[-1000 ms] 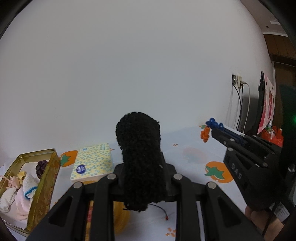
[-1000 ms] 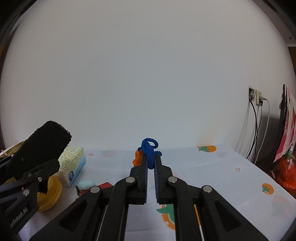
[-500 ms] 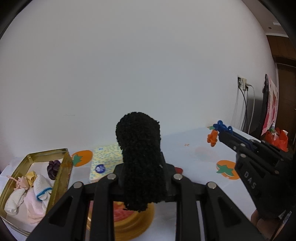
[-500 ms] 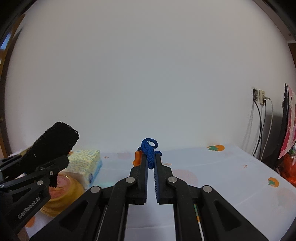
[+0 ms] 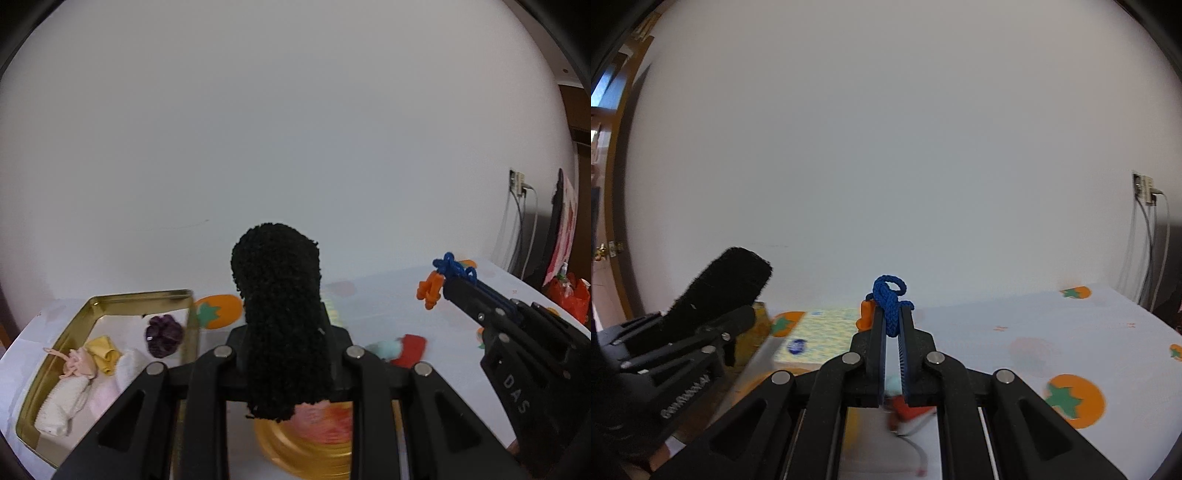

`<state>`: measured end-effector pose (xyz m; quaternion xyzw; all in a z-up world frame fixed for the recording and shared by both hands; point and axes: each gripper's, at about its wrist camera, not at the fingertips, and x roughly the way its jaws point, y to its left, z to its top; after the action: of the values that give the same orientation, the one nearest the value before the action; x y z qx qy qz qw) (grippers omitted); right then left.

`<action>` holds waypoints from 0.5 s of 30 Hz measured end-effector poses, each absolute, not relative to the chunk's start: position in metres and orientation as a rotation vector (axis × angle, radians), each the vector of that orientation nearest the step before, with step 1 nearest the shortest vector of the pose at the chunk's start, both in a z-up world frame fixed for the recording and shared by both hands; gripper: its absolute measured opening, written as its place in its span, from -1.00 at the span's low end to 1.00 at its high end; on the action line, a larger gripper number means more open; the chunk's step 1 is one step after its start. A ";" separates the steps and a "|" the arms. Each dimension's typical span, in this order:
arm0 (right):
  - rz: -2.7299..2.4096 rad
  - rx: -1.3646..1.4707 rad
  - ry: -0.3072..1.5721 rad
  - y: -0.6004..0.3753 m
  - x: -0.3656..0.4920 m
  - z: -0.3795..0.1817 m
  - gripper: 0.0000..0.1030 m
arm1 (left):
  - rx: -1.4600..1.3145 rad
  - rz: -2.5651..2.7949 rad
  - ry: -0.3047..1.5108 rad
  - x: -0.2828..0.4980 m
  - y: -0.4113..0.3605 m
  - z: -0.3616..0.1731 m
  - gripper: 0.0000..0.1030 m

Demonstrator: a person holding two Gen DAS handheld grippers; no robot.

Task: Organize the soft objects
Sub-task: 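Carry the black cloth and blue toy over the gold tray with both tools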

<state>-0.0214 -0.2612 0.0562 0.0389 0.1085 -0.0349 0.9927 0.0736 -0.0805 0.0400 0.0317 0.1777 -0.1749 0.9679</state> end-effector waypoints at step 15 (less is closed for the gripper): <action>0.056 0.085 0.218 -0.185 0.008 0.063 -0.85 | 0.027 -0.264 0.376 0.094 -0.021 0.043 -0.55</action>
<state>0.0084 -0.1854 0.0628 0.0424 0.1086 0.0281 0.9928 0.0935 -0.0205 0.0426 0.0134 0.1861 -0.1306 0.9737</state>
